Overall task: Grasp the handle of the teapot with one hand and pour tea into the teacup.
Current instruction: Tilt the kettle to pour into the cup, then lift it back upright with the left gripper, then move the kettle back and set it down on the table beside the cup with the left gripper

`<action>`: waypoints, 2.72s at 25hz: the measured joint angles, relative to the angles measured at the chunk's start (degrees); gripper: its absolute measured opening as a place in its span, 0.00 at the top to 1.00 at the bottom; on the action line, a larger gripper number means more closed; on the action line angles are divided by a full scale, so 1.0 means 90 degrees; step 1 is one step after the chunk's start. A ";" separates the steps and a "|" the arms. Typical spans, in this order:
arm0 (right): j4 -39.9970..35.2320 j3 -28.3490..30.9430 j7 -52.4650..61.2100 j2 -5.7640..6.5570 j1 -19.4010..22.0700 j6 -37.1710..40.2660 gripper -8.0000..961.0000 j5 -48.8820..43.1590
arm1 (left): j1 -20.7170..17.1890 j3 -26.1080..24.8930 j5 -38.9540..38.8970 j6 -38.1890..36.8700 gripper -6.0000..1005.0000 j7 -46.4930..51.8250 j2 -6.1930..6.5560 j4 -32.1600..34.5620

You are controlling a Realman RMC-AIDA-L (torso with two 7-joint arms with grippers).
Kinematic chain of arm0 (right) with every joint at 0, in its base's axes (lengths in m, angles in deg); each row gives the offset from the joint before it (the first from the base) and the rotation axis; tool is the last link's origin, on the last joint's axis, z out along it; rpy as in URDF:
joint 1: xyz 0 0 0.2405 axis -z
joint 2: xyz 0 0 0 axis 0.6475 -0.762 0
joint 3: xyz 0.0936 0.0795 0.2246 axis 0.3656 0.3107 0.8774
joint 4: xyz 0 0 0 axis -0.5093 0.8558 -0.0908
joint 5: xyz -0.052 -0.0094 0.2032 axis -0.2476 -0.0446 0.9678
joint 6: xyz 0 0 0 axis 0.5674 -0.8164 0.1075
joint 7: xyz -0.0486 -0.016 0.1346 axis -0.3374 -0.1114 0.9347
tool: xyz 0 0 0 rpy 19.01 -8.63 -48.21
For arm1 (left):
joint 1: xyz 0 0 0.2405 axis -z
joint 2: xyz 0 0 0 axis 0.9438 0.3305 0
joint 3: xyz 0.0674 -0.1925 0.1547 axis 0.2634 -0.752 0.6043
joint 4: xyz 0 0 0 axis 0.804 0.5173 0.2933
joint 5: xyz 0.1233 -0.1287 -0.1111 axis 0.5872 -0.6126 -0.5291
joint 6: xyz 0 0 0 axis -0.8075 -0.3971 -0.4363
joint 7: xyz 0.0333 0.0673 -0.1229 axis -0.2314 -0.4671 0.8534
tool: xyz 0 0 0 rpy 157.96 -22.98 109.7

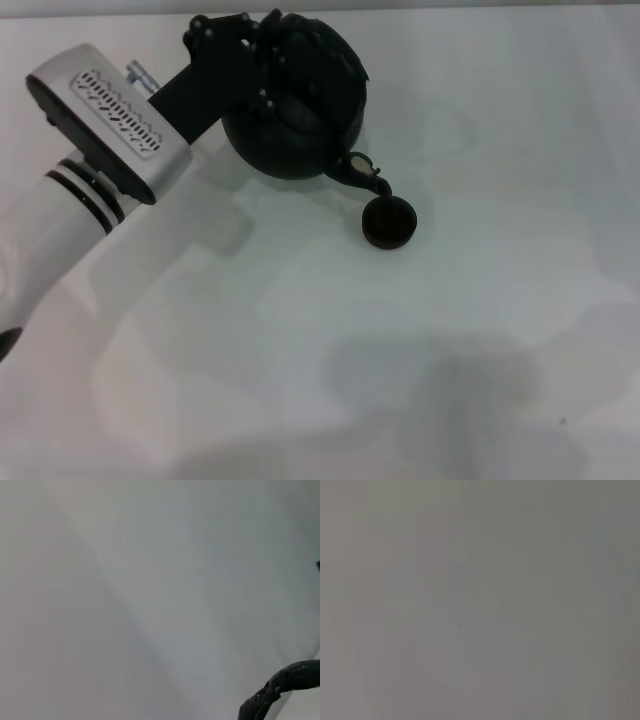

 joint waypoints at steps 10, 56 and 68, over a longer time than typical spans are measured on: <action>-0.0001 -0.0033 0.0001 0.0000 -0.0028 0.0026 0.12 -0.0018 | -0.0670 -0.0914 -0.0194 -0.0043 0.90 0.0282 0.0000 0.0660; -0.0235 -0.0121 0.0001 -0.0004 -0.0260 0.0354 0.12 -0.0016 | -0.2067 -0.0919 -0.0804 0.0416 0.82 0.1473 -0.0025 0.1461; -0.0229 -0.0081 0.0001 -0.0018 -0.0261 0.0361 0.12 -0.0008 | -0.2110 -0.0922 -0.0782 0.0060 0.46 0.1226 -0.0012 0.1427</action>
